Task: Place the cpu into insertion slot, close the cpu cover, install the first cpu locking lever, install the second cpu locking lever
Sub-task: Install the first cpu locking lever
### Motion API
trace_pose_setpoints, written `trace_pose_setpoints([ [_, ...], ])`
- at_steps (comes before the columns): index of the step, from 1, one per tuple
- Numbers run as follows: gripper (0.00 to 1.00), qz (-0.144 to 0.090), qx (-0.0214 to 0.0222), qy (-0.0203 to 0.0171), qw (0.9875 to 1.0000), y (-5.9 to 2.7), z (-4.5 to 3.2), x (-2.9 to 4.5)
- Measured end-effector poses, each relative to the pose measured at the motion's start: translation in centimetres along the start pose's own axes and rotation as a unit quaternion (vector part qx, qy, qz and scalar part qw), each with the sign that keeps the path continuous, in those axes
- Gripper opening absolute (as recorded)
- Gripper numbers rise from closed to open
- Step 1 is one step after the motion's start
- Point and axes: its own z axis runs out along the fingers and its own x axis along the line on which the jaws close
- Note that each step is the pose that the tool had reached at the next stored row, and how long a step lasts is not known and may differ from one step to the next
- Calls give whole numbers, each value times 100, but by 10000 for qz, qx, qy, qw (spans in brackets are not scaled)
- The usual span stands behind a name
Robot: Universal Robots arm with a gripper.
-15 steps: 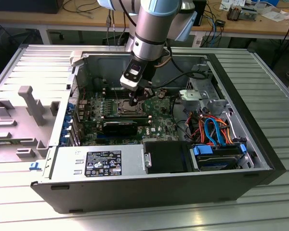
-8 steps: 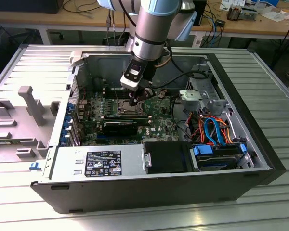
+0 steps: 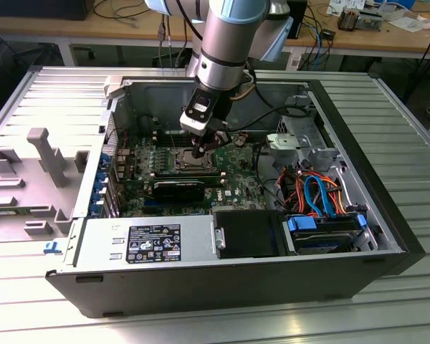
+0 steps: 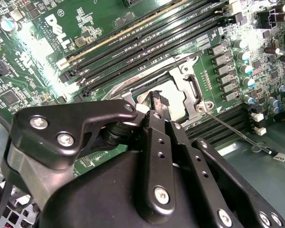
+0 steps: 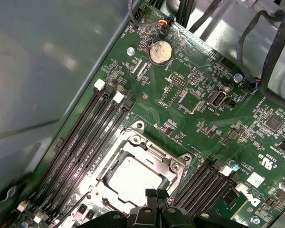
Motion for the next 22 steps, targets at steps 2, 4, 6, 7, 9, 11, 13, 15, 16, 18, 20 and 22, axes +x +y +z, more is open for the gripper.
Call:
trace_pose_setpoints([
  [2, 11, -19, 1, -3, 10000, 0, 0, 0],
  [4, 11, -37, 2, -6, 10000, 0, 0, 0],
  [6, 11, -50, 3, -8, 10000, 0, 0, 0],
  [7, 11, -60, 4, -10, 10000, 0, 0, 0],
  [9, 11, -73, 4, -12, 10000, 0, 0, 0],
  [11, 11, -85, 5, -14, 10000, 0, 0, 0],
  [13, 11, -99, 6, -16, 9999, 0, 0, 0],
  [15, 11, -113, 7, -18, 9999, 0, 0, 0],
  [16, 11, -120, 7, -19, 9999, 0, 0, 0],
  [18, 11, -130, 8, -21, 9999, 0, 0, -1],
  [20, 11, -139, 8, -22, 9999, -1, 0, -1],
  [22, 11, -149, 10, -24, 9999, -1, 0, -1],
])
